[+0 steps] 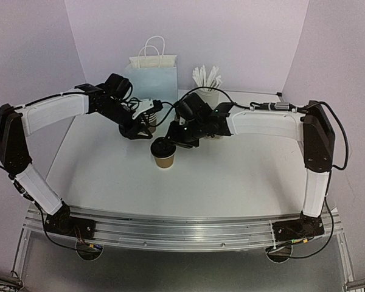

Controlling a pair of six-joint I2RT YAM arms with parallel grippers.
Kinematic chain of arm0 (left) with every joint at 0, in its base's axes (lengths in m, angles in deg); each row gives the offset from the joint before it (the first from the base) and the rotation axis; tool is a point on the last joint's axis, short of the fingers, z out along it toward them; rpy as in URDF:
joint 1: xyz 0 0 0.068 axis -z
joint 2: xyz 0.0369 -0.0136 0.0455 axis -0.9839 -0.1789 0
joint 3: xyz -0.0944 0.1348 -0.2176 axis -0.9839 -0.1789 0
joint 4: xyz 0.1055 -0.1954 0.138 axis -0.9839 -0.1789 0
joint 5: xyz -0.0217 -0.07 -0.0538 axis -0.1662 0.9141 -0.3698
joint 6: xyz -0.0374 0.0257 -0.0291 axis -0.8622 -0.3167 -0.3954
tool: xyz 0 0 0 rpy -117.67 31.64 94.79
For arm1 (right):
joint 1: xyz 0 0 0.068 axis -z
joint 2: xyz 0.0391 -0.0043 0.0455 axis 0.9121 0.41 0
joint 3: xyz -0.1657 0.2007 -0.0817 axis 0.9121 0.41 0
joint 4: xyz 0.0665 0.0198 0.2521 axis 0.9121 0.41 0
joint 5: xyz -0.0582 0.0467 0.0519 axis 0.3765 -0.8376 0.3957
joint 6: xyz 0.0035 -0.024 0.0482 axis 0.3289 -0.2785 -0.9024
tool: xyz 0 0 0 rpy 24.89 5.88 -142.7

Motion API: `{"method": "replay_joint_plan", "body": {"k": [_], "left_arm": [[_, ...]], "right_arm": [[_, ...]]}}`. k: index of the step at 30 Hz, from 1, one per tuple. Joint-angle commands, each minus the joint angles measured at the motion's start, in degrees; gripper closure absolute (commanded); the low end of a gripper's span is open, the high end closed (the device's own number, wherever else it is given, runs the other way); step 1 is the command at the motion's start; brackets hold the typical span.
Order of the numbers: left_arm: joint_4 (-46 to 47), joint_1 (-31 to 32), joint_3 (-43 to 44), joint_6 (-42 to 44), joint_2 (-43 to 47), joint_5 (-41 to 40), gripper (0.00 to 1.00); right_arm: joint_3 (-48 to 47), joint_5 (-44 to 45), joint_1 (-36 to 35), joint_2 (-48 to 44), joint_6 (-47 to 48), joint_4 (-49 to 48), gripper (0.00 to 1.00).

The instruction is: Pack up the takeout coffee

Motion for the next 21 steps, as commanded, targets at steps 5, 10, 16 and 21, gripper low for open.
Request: {"method": "replay_joint_plan", "body": {"k": [5,10,16,21], "left_arm": [[12.3,-0.4,-11.2,26.0,11.8,14.7,0.55],[14.0,1.2,-11.7,29.1,9.9,14.6,0.54],[17.6,3.1,-12.8,29.9,6.8,12.7,0.58],[15.2,3.7,-12.9,31.7,5.0,12.9,0.61]], "right_arm": [[-2.3,2.1,0.5,0.9,0.8,2.9,0.65],[-2.5,2.1,0.6,1.7,0.9,3.1,0.67],[-2.7,1.6,0.3,2.2,0.9,3.2,0.71],[-2.5,1.6,0.1,1.4,0.8,3.4,0.72]]}}
